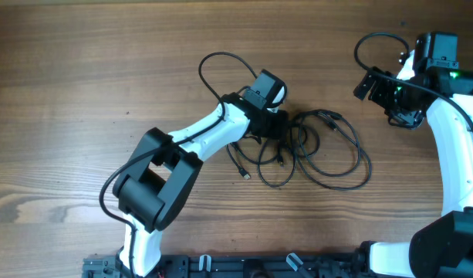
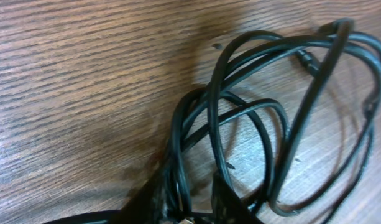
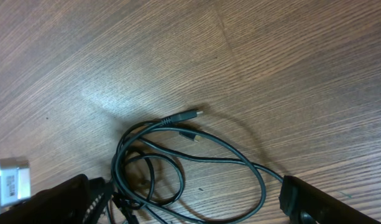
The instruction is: Untangle cables
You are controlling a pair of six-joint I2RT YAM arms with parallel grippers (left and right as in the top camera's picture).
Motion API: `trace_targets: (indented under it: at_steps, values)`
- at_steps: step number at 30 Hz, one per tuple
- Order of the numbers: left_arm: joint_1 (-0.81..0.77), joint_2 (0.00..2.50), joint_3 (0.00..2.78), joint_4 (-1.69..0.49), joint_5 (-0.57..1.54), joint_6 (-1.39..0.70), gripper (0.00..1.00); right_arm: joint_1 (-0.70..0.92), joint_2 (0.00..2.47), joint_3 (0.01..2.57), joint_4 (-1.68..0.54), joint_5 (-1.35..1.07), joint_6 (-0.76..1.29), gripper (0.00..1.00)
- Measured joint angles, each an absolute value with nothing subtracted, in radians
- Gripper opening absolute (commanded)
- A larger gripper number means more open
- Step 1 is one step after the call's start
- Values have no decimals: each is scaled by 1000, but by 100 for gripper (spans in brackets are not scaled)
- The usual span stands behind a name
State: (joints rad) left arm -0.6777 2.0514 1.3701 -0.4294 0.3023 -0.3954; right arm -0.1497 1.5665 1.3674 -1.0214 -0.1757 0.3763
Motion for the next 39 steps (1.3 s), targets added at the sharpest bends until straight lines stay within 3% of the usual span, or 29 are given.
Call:
trace_targets:
  at_steps: [6, 9, 15, 16, 21, 24, 27, 31, 36, 39]
  values:
    - [-736, 2088, 1370, -385, 174, -402, 7, -150, 1567, 1367, -1021, -176, 376, 100]
    - [-746, 2100, 1375, -374, 163, -429, 6, -150, 1567, 1367, -1021, -176, 376, 100]
    - [-786, 2115, 1385, -373, 65, -452, 22, -150, 1567, 1367, -1021, -176, 358, 100]
    - [-796, 2117, 1389, -373, 52, -456, 4, -150, 1567, 1367, -1021, -176, 357, 100]
    - [-812, 2126, 1409, -406, 9, -454, 4, -150, 1567, 1367, -1016, -181, 350, 100]
    - [-762, 2084, 1412, -541, 22, -455, 4, -150, 1567, 1367, -1005, -263, 289, 93]
    - [-611, 1868, 1417, -527, 208, -455, 4, -133, 1567, 1367, -959, -572, 89, 91]
    - [-488, 1584, 1459, -448, 461, -455, 4, -16, 1567, 1369, -778, -833, 56, 88]
    - [-458, 1584, 1461, -495, 522, -455, 4, 101, 1567, 1369, -608, -877, 227, 75]
    - [-458, 1586, 1460, -492, 544, -463, 4, 175, 1567, 1369, -607, -744, 374, 64]
